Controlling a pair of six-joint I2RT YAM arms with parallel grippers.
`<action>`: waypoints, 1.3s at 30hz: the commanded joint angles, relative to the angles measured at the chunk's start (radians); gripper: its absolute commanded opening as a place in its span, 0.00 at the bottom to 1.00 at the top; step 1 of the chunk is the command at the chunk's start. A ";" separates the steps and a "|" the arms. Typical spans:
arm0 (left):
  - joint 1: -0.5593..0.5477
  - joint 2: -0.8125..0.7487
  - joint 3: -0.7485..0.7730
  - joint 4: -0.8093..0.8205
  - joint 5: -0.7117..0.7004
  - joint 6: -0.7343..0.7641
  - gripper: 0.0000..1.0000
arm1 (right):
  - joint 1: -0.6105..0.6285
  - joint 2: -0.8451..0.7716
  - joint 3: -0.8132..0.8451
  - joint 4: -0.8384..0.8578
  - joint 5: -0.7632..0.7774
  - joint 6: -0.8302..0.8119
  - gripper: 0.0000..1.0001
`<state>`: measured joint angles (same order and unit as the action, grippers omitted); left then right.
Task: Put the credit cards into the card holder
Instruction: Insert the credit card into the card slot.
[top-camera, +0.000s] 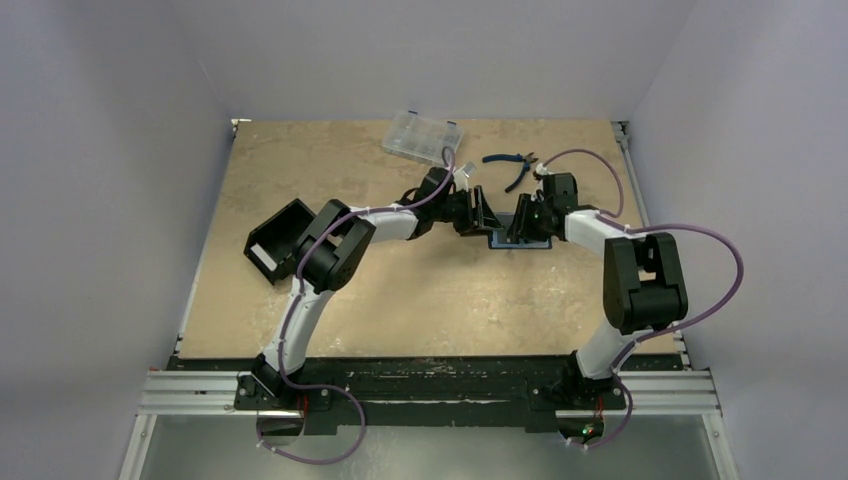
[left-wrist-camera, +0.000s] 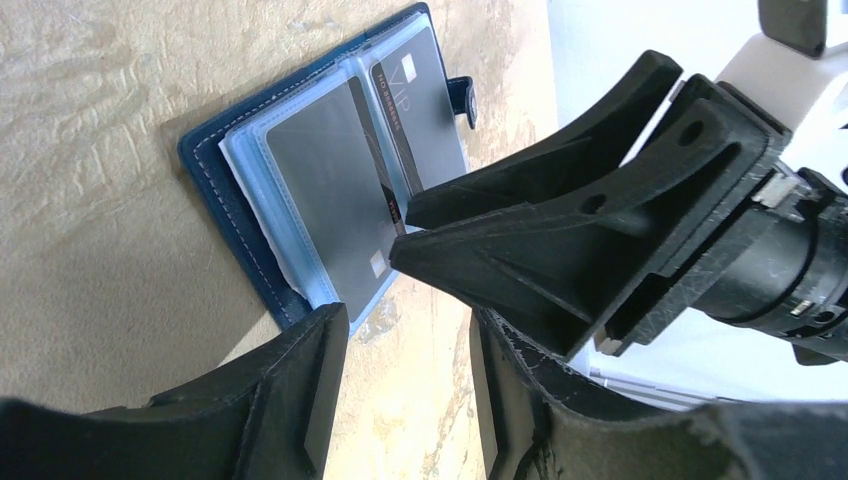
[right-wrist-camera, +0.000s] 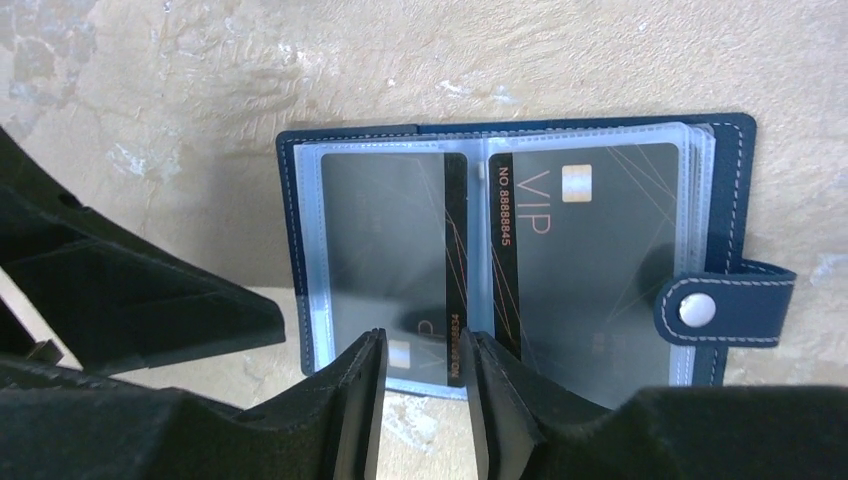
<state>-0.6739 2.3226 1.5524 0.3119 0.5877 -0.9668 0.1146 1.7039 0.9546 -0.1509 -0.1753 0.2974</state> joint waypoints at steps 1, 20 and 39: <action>-0.006 -0.008 0.040 0.015 -0.008 0.007 0.52 | -0.005 -0.074 0.024 -0.036 -0.004 -0.017 0.40; -0.011 0.016 0.066 0.010 -0.003 0.002 0.52 | -0.005 -0.005 0.014 -0.010 0.005 -0.007 0.15; -0.025 0.032 0.086 -0.005 -0.016 0.007 0.53 | -0.006 0.025 0.000 -0.006 0.036 -0.002 0.13</action>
<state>-0.6907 2.3451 1.5902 0.3031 0.5861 -0.9668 0.1146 1.7142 0.9550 -0.1658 -0.1493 0.2947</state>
